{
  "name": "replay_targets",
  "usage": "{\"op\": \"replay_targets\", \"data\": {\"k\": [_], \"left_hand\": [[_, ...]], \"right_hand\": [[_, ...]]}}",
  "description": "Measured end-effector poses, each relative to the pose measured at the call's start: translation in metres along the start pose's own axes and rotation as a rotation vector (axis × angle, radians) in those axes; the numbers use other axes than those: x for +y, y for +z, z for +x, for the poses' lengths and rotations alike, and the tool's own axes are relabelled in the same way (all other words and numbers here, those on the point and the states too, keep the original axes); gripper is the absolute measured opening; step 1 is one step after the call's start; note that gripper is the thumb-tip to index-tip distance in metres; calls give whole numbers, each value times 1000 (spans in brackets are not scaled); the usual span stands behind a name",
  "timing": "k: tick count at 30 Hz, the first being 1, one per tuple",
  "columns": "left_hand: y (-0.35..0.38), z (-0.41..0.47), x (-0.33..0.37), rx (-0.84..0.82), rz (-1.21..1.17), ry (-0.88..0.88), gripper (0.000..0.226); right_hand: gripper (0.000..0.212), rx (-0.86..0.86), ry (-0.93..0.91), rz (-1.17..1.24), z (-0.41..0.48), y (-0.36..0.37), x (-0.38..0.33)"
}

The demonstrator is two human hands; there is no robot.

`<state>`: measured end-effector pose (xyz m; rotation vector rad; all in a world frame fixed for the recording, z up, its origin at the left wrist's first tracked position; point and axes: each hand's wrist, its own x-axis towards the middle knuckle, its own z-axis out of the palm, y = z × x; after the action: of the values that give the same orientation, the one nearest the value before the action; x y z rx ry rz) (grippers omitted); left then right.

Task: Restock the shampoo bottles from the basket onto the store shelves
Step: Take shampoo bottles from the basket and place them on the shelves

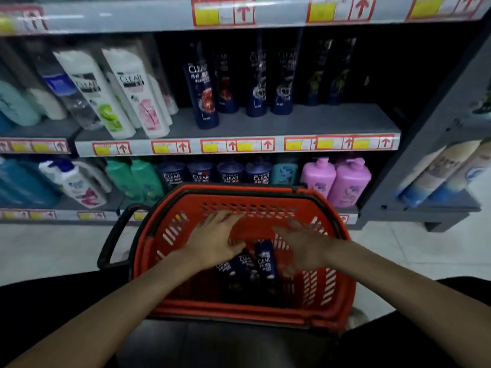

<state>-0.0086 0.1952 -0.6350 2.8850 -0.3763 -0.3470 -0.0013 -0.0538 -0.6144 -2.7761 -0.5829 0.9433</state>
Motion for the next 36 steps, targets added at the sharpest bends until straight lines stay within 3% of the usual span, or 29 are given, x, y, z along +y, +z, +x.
{"op": "replay_targets", "data": {"k": [5, 9, 16, 22, 27, 30, 36], "left_hand": [[61, 10, -23, -244, 63, -18, 82], [91, 23, -36, -396, 124, 3, 89], [124, 58, -31, -466, 377, 194, 74], [156, 98, -31, -523, 591, 321, 78], [178, 120, -31, -531, 729, 477, 63], [184, 130, -29, -543, 786, 517, 45], [191, 141, -23, -554, 873, 626, 34]], "right_hand": [[49, -68, -35, -58, 13, 59, 13], [27, -117, -36, -137, 19, 76, 24], [39, -244, -51, -379, 28, 78, 21], [36, -243, -55, -395, 25, 74, 19], [46, -228, -49, -388, 24, 78, 27], [42, -244, -55, -353, 23, 82, 35], [36, -211, -69, -340, 19, 88, 51]]}}
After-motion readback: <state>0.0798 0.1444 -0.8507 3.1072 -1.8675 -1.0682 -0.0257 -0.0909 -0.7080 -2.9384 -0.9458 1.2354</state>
